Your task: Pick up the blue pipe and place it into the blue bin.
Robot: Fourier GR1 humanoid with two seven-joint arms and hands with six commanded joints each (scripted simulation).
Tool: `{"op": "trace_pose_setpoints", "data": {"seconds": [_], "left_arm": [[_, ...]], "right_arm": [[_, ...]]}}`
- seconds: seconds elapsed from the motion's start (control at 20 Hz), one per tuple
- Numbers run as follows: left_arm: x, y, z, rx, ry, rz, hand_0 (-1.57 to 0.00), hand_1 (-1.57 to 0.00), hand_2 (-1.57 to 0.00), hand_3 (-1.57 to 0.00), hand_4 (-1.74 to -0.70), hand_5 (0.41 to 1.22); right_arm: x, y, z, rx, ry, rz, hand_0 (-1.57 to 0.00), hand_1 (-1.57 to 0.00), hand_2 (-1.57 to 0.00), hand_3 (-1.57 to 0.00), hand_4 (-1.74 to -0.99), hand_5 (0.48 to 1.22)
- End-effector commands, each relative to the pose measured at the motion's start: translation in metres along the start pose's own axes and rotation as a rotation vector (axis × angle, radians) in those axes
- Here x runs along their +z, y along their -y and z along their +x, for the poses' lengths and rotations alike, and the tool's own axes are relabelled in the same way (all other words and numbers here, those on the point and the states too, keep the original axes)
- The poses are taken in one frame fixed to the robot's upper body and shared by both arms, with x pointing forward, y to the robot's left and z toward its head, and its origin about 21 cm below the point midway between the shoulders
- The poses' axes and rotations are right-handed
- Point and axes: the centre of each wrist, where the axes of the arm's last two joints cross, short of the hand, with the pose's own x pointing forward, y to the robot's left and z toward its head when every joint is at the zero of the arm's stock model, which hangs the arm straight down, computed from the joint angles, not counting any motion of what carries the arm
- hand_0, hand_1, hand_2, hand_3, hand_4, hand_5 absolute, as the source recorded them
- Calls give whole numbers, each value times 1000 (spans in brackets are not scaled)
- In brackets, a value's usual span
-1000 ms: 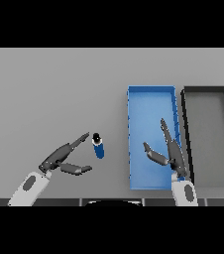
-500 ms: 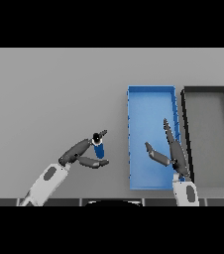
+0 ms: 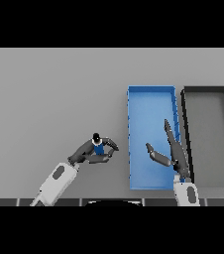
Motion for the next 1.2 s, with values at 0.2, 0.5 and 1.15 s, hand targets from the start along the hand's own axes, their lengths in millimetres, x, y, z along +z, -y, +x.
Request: {"op": "trace_pose_setpoints", "data": {"seconds": [0.2, 0.5, 1.15], "left_arm": [[1, 9, -3, -37, 59, -41, -1221, -1278, -1296, -1225, -1626, 1101], [-8, 15, 19, -39, 167, 2, -1479, -1494, -1499, -1423, -1710, 1190], [-13, 30, 74, -75, 235, -61, -1566, -1567, -1567, -1496, -1739, 1219]], "right_arm": [[-2, 1, -2, -3, -9, 2, 1, 1, 1, 1, -1195, 603], [-2, -1, -5, 6, -2, 4, 1, 1, 1, 1, -1187, 603], [-1, 6, -3, 18, 3, -16, 1, 1, 1, 1, -1127, 605]]}}
